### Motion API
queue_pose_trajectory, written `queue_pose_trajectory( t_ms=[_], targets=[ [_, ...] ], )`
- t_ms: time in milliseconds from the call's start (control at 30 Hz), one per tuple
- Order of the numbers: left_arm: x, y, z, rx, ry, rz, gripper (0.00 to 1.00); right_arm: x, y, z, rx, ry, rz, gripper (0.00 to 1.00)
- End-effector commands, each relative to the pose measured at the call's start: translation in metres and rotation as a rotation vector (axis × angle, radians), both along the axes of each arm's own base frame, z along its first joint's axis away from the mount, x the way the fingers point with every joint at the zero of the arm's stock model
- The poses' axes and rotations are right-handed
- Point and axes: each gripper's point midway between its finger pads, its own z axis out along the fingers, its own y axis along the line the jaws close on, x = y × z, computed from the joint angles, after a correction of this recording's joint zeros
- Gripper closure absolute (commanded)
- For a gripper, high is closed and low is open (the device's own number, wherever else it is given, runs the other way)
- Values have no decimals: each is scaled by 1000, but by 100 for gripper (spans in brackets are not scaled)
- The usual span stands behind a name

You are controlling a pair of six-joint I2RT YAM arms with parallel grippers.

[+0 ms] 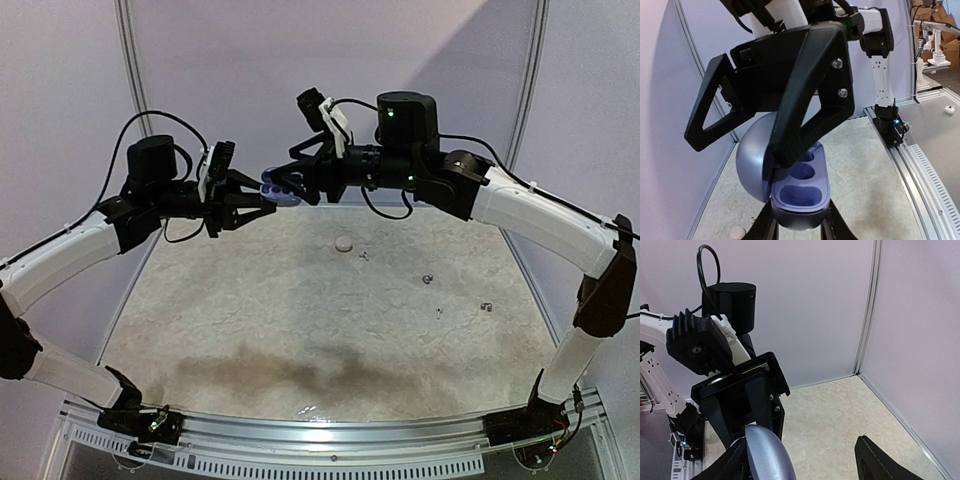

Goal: Insert the wireless bluetooth earbuds into the charging case

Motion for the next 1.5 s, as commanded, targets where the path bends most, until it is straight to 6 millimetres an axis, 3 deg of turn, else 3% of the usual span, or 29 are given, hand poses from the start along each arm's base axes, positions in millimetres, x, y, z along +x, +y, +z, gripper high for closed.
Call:
queue_pose_trajectory(
  t_ms=[0,167,333,400,467,533,567,633,700,800,933,1033,1233,1300,1467],
  targets=[
    [-8,1,11,-51,105,-16,100,4,3,-7,1,37,24,26],
    [-5,4,-2,-72,232,20,100,-15,1,29,108,21,110,21],
    [-3,6,-5,-83,262,49,100,-20,-10,61,205,37,121,14],
    [-2,7,-6,-87,276,64,100,-13,-26,75,245,66,104,12],
    [-2,8,-7,-91,282,72,100,8,-51,81,286,157,39,11],
    [-2,9,-9,-92,280,79,100,37,-86,73,309,285,-68,10],
    [-2,9,-10,-94,275,82,100,50,-104,60,300,355,-136,9],
    [-1,10,-10,-100,267,90,100,78,-148,14,213,541,-358,9],
    [-2,11,-10,-103,260,92,100,94,-192,-32,73,614,-609,8],
    [-1,11,-11,-101,259,97,100,95,-259,-91,-244,582,-925,1],
    [0,11,-13,-99,257,100,100,85,-341,-143,-520,700,-1245,1],
    [-1,12,-14,-99,254,97,100,78,-371,-188,-592,876,-1302,4],
    [-2,14,-14,-99,248,100,100,59,-423,-259,-683,1209,-1410,42],
    [-2,14,-15,-98,250,102,100,60,-439,-275,-705,1240,-1451,50],
    [-2,16,-16,-95,255,109,100,66,-452,-314,-776,1334,-1425,56]
  ],
)
